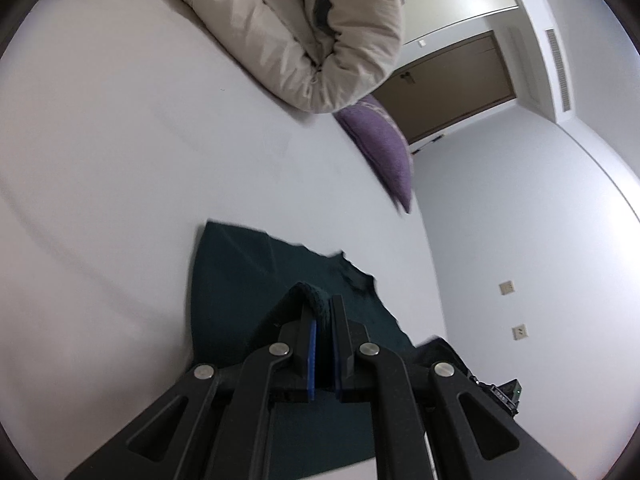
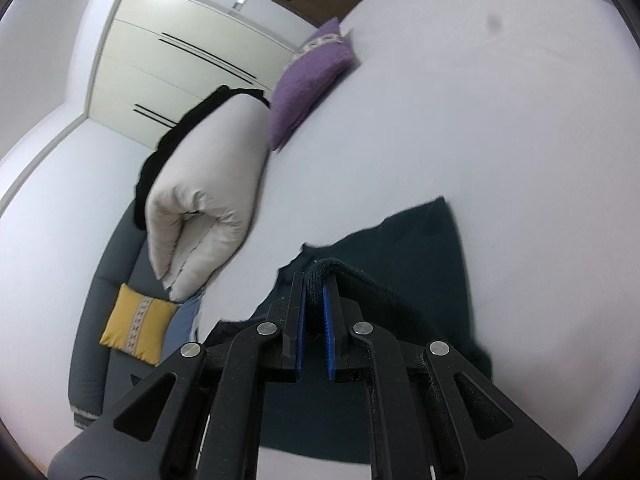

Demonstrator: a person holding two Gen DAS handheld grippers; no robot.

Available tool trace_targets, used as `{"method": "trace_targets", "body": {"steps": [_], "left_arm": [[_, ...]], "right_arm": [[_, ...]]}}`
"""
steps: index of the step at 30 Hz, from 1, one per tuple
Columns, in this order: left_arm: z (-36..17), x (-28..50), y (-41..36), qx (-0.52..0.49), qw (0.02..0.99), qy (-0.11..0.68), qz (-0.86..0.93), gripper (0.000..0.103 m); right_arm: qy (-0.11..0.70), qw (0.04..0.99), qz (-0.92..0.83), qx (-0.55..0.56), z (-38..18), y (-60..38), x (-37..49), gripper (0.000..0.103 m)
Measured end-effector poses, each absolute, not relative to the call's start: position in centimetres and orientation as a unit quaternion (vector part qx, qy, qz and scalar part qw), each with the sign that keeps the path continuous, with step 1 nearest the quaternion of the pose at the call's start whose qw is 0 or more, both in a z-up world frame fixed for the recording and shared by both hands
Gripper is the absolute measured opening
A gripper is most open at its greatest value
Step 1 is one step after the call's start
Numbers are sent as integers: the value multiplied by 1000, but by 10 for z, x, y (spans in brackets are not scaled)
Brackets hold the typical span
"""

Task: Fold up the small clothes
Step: 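Lift the held hem with both grippers and fold it over toward the collar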

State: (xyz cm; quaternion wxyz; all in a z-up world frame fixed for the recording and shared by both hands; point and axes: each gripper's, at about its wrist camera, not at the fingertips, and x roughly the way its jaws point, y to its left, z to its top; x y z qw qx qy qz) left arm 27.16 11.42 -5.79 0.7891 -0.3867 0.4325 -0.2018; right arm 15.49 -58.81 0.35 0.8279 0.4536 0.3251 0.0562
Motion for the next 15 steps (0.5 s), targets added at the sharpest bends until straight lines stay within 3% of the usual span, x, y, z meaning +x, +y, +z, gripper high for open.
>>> {"method": "trace_targets", "body": {"steps": [15], "left_arm": [[-115,383,76,-346,806,458,-147,9]], "right_arm": [[362,818,-38,445,-91,-617,299,7]]}}
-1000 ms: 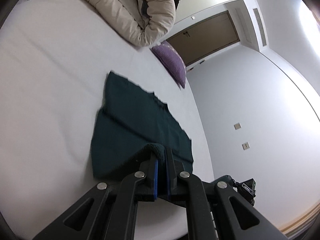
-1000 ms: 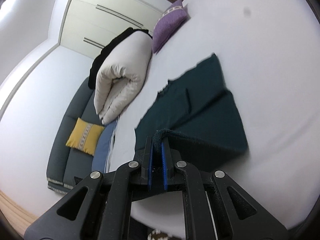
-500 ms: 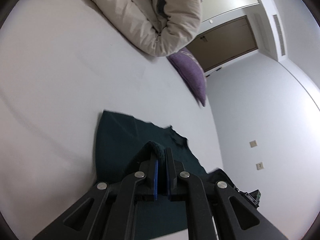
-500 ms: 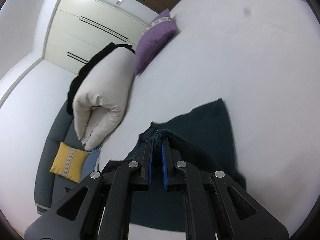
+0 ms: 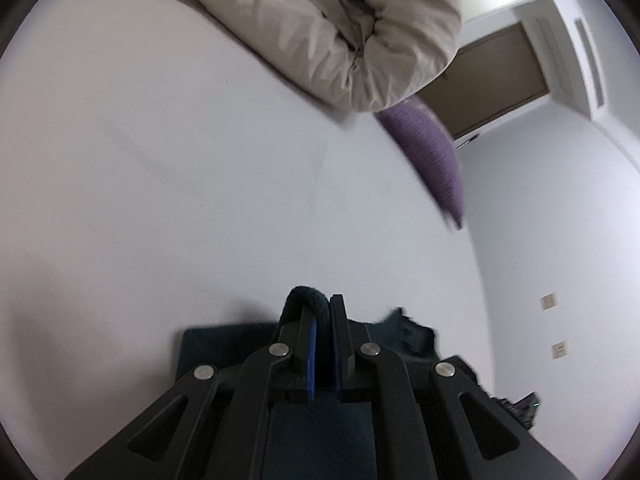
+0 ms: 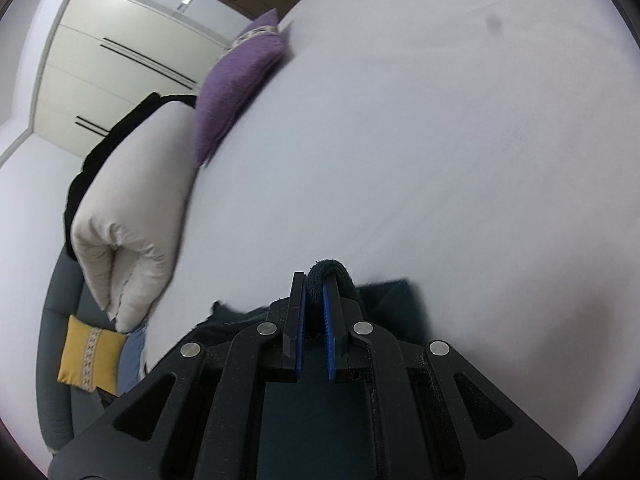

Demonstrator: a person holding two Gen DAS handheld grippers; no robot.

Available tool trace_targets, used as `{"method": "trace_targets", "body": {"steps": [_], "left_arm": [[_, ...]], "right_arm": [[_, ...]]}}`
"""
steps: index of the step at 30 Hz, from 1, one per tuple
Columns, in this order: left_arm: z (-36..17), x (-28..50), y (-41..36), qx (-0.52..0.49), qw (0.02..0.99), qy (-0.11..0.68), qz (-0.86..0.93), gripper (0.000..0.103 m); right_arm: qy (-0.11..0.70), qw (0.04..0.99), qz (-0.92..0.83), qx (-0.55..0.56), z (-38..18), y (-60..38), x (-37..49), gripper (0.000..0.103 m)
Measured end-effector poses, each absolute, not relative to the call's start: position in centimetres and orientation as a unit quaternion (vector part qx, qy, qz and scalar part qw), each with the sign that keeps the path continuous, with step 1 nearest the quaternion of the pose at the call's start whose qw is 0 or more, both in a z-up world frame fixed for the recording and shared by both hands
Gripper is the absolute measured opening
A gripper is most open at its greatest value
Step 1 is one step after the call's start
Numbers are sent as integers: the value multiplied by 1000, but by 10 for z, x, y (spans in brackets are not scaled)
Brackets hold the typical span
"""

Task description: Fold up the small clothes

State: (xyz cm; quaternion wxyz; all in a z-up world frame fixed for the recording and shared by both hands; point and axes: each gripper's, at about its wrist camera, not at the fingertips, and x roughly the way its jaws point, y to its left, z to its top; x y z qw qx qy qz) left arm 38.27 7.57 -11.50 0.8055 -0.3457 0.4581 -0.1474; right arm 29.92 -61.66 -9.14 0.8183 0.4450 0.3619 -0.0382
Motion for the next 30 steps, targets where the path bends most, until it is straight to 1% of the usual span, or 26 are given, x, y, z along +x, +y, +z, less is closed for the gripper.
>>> {"method": "trace_targets", "body": {"steps": [1,2,3,4,5,6,7,8,9,10,13,15,18,24,25,26,27,30], "left_arm": [[-119,386,74,-335,808,466,-136,12],[-124,388,73,-330,806,473,-128,18],[-128,387,75,-338,802,474,-131,20],[-129,385,78,-344,800,474,-129,28],[-129,381,82,-351,799,471,-128,33],[-127,376,88,-353,802,467,-121,45],[-123,371,92,-353,806,461,-116,52],[-119,366,96,-353,810,454,-115,53],[-114,360,100,-351,813,450,-115,53],[-110,353,102,-348,817,446,-113,53],[-96,331,95,-310,835,438,-123,53],[-92,315,85,-273,848,436,-130,53],[-93,288,71,-233,861,433,-134,53],[-106,240,55,-158,873,439,-142,53],[-109,235,55,-150,874,440,-144,53],[-110,228,56,-147,874,439,-146,53],[-110,225,59,-147,875,437,-149,52],[-110,211,69,-151,874,436,-153,44]], "right_arm": [[365,818,-45,442,-97,-617,304,9],[368,816,-52,442,-103,-618,310,9],[373,813,-57,444,-108,-619,315,10],[376,812,-56,444,-112,-618,317,11],[375,813,-55,442,-114,-617,318,17],[372,817,-55,436,-112,-616,319,21],[368,825,-57,425,-108,-615,319,34],[362,833,-58,415,-102,-613,315,56],[356,840,-70,404,-96,-611,311,64],[343,848,-79,397,-88,-610,305,69],[327,862,-72,380,-72,-607,296,69],[336,866,-54,367,-70,-598,292,69],[361,876,-21,318,-70,-569,289,69],[405,881,36,243,-95,-508,265,69],[414,878,34,238,-101,-502,258,67],[422,875,25,236,-109,-500,255,64],[420,876,20,235,-114,-499,251,64],[418,878,8,234,-113,-491,235,63]]}}
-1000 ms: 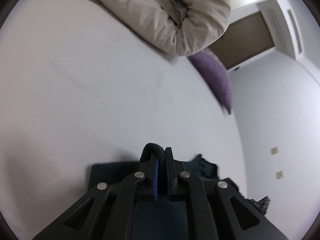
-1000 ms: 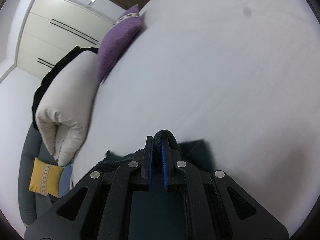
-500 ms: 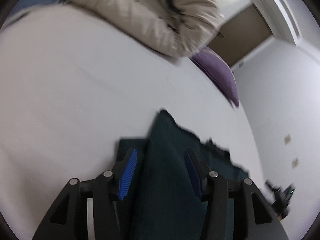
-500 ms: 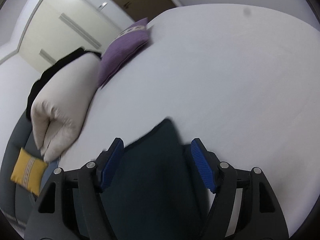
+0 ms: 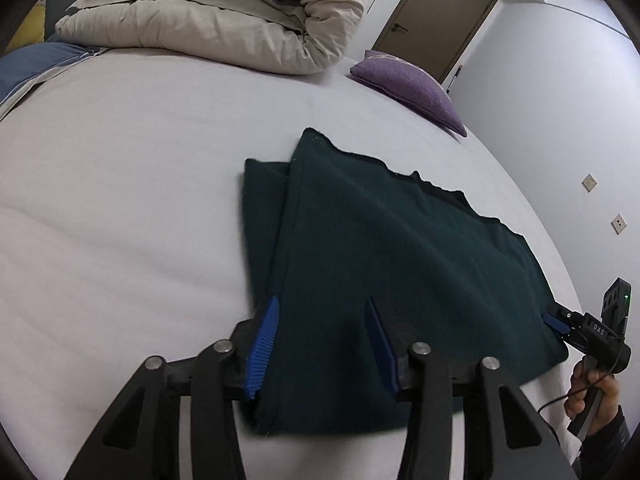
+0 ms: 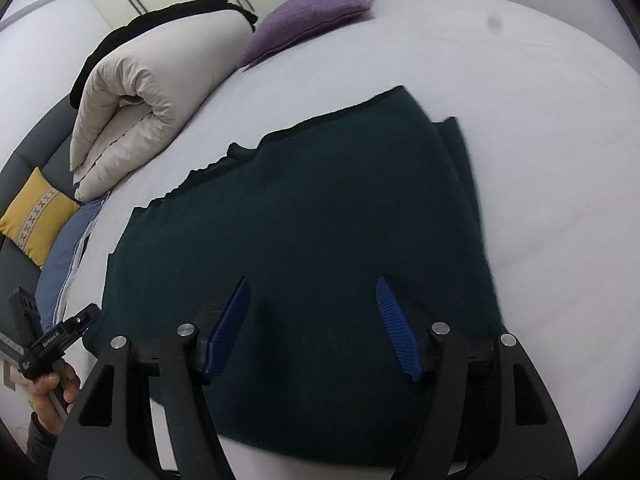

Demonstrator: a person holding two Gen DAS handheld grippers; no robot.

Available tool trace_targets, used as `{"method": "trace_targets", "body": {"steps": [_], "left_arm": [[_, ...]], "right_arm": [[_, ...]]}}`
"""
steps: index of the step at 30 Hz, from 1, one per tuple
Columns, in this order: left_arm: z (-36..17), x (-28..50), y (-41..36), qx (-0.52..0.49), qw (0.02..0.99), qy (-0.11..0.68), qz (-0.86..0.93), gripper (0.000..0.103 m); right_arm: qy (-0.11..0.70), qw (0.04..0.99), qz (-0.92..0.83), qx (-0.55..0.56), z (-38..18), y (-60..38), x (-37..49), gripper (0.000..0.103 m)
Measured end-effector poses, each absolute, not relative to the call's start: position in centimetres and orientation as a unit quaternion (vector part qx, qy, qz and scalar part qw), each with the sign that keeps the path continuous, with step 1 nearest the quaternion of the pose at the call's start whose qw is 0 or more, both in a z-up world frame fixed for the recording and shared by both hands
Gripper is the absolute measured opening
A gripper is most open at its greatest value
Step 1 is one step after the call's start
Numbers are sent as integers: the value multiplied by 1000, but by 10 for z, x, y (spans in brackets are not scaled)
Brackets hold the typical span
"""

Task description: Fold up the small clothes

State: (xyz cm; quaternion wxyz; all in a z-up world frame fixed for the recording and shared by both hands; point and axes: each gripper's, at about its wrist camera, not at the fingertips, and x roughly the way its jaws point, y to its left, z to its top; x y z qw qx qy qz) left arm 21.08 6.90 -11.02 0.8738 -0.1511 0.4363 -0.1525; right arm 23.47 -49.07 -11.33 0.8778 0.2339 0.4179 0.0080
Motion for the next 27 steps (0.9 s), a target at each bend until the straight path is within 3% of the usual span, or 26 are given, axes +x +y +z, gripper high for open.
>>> {"method": "trace_targets", "body": {"steps": [8,13,19,21,25,27], "left_arm": [[-109,197,89,-177,880,417,-147,42],[-104,197,69,-115,896,403,-147,42],[-113,209,75,-143,886,417,-146,42],[-114,210,75,-145,884,420,-147,37],[-114,208,74,-132,887,420,-142,15],[-113,207,73,-129,888,418,-142,12]], "right_arm": [[358,903,-70,227,-66,-499,150,63],[367,892,-109,241,-69,-523,135,63],[378,885,-122,245,-79,-542,123,63],[385,884,-114,240,-84,-541,125,63],[398,885,-108,215,-89,-531,134,63],[404,886,-104,204,-91,-526,136,55]]}}
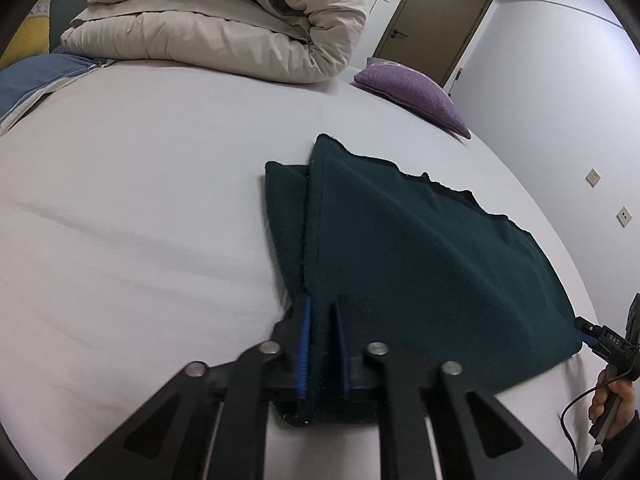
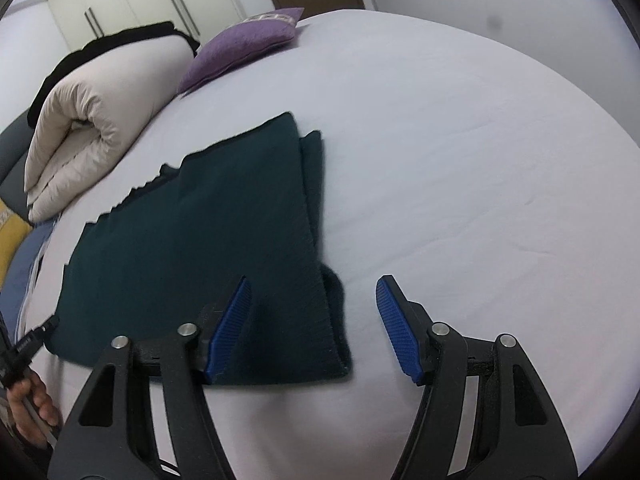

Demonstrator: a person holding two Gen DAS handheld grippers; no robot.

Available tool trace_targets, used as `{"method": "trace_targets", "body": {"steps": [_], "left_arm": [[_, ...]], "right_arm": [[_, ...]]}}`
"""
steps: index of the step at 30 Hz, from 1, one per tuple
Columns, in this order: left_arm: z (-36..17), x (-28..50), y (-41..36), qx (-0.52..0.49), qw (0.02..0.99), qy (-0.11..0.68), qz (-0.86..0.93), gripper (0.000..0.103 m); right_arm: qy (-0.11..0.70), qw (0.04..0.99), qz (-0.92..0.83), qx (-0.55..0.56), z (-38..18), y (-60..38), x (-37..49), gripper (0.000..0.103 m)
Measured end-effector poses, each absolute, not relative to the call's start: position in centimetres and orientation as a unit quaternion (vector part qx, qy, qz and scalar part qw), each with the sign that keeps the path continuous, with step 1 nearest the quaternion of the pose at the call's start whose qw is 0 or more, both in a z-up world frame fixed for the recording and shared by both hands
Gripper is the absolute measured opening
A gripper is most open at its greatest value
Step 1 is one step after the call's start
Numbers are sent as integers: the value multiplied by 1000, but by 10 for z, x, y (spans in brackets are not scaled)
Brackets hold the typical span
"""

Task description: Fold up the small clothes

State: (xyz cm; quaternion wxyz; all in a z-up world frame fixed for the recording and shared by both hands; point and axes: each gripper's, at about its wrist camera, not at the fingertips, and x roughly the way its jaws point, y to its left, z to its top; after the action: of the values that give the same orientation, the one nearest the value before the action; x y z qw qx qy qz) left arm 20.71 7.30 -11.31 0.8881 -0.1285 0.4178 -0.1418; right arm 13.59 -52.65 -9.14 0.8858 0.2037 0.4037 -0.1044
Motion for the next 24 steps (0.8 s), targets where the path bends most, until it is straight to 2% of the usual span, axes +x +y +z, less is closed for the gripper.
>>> {"method": "trace_targets", "body": {"steps": [4,8,13,24], "left_arm": [[-112,205,69,-110,892,416,-138,9],[-108,202,69,-105,895,410,-138,7],[-106,198,68,-101,897,408,-139,7],[-100,184,77,-110,892,413,-147,7]], "right_arm": [[413,888,-112,169,-91,-518,139,25],[410,893,-126,138,-83,-512,138,8],[415,895,-121,112,-78,-505,137,3],[399,900,-103,140,-57,-504,112,2]]}}
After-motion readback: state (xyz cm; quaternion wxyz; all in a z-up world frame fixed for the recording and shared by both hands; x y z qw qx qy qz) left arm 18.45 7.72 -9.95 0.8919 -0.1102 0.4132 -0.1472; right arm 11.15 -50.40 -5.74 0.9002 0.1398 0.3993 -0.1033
